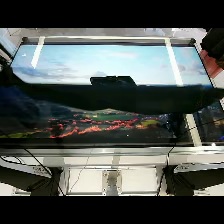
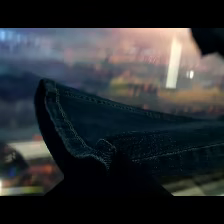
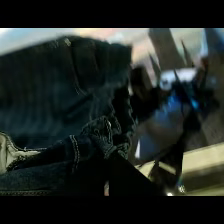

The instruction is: Fold the clothes and pants, and hang the long-sleeved shirts on hangers.

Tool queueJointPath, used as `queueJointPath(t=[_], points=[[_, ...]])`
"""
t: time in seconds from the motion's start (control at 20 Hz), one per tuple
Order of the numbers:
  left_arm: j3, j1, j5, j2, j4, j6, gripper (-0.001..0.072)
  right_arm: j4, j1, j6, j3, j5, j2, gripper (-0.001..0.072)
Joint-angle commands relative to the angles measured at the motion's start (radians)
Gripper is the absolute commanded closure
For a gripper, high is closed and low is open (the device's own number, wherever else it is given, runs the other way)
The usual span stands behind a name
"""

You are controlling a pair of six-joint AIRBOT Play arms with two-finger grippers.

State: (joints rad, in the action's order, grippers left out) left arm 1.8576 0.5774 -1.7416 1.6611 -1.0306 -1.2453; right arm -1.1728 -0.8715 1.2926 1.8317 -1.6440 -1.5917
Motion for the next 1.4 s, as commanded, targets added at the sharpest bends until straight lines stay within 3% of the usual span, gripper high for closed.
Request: queueJointPath(t=[0.0,0.2,0.35,0.6,0.95,1.2,1.25,1.3,1.35], points=[[-0.155,-0.002,-0.088,-0.003,-0.085,0.031,0.0684,-0.101,-0.019,-0.039,-0.208,-0.016,0.032,0.0694],[-0.353,-0.026,-0.088,-0.003,-0.180,0.056,0.0684,-0.319,-0.041,-0.046,-0.457,0.084,0.101,0.0694],[-0.470,-0.032,-0.087,-0.003,-0.306,0.056,0.0684,-0.343,-0.111,-0.049,-0.594,0.128,0.142,0.0694],[-0.587,-0.033,-0.068,-0.003,-0.353,0.056,0.0683,-0.352,-0.226,-0.069,-0.758,0.204,0.193,0.0692],[-0.623,-0.033,-0.069,-0.014,-0.359,0.031,0.0683,-0.391,-0.309,-0.075,-0.781,0.203,0.205,0.0691],[-0.623,-0.012,0.025,-0.150,-0.401,0.145,0.0682,-0.485,-0.310,-0.071,-0.754,0.246,0.234,0.0691],[-0.623,0.000,0.011,-0.170,-0.418,0.159,0.0655,-0.507,-0.310,-0.071,-0.749,0.246,0.236,0.0690],[-0.623,0.014,-0.003,-0.183,-0.416,0.165,0.0442,-0.518,-0.310,-0.071,-0.748,0.241,0.237,0.0576],[-0.623,0.026,-0.006,-0.193,-0.416,0.161,0.0340,-0.526,-0.310,-0.071,-0.748,0.242,0.237,0.0304]])
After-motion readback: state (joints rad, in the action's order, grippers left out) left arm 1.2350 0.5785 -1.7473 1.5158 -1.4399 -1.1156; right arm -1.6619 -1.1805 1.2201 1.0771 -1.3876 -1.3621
